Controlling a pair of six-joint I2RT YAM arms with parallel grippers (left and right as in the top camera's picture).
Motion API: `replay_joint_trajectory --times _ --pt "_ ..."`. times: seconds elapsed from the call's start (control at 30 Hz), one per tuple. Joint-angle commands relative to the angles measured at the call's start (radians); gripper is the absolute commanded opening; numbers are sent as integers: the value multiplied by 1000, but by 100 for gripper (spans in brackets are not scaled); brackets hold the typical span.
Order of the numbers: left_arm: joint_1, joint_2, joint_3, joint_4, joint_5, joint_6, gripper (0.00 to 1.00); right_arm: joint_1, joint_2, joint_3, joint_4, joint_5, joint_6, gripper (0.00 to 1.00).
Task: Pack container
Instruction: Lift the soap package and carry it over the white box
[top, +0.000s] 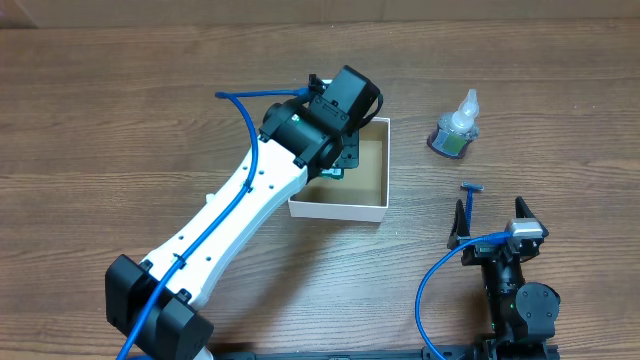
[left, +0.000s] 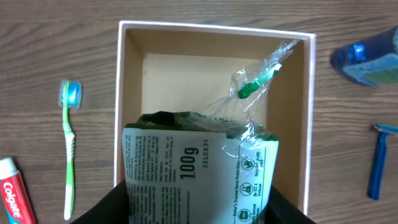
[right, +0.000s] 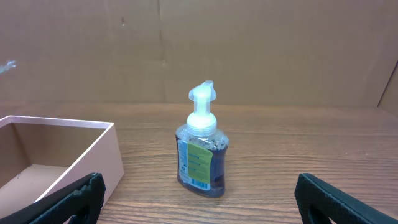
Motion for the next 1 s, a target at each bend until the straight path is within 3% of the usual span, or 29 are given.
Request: replay_joint_trajectory --times 0.0,0.43,0.6,0.97 --pt "2 29 -54 36 -36 -39 37 -3 -8 -11 6 -3 0 100" --pt "10 204 -76 152 -33 -43 40 -3 -8 -11 6 -3 0 100" --pt "25 264 -76 161 -35 -42 35 -3 -8 -11 6 -3 0 100" --pt "64 355 -76 161 -36 -17 37 -3 -8 -11 6 -3 0 100"
